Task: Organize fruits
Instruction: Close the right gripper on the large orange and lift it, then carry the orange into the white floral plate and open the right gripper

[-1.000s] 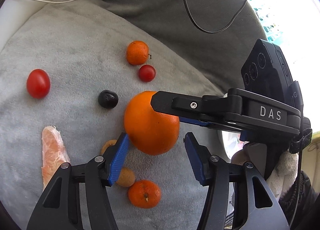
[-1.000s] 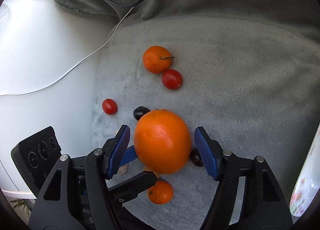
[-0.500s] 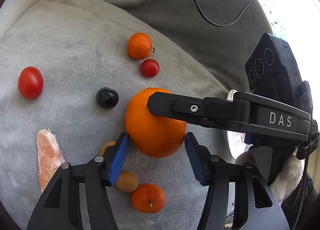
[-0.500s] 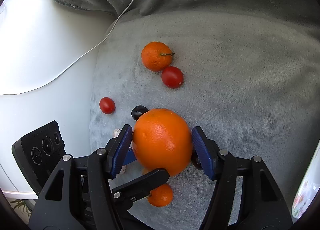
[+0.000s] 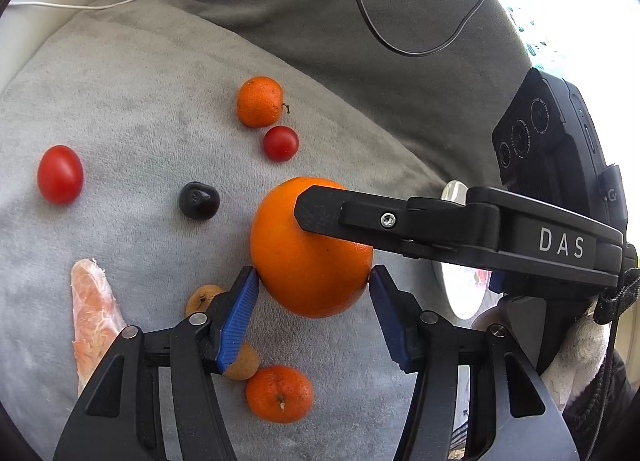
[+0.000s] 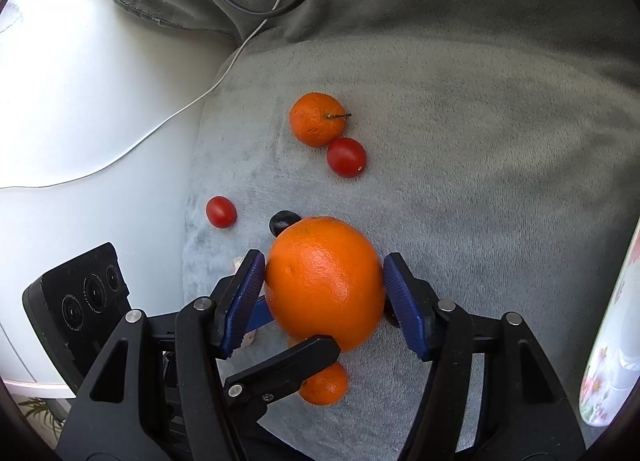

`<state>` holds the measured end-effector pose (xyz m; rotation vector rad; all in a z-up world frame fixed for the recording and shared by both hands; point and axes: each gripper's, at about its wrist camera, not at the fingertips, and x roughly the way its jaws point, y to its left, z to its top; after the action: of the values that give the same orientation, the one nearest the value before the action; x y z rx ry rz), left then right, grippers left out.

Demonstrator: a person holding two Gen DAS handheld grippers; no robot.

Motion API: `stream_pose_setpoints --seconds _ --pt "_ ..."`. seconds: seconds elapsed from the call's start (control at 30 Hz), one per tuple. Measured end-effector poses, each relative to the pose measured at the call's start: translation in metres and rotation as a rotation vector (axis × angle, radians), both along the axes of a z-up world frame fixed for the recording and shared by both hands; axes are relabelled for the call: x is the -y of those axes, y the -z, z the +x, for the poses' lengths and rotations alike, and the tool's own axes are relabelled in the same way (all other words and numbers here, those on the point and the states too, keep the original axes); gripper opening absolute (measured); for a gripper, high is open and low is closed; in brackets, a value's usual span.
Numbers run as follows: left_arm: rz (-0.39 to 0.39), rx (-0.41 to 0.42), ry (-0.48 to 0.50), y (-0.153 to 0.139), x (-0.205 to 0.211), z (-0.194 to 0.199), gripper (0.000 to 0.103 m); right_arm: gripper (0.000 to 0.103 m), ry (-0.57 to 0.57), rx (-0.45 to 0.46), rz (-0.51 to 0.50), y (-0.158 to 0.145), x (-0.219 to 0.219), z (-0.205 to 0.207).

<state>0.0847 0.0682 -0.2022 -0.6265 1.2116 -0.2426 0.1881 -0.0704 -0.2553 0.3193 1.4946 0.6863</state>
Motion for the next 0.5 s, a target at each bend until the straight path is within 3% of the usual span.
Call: stream_pose_setpoints --seconds 0.5 --pt "-0.017 0.052 0.084 -0.019 0.050 0.013 0.056 0.065 0.102 0.045 0.005 -0.030 0.060 -0.006"
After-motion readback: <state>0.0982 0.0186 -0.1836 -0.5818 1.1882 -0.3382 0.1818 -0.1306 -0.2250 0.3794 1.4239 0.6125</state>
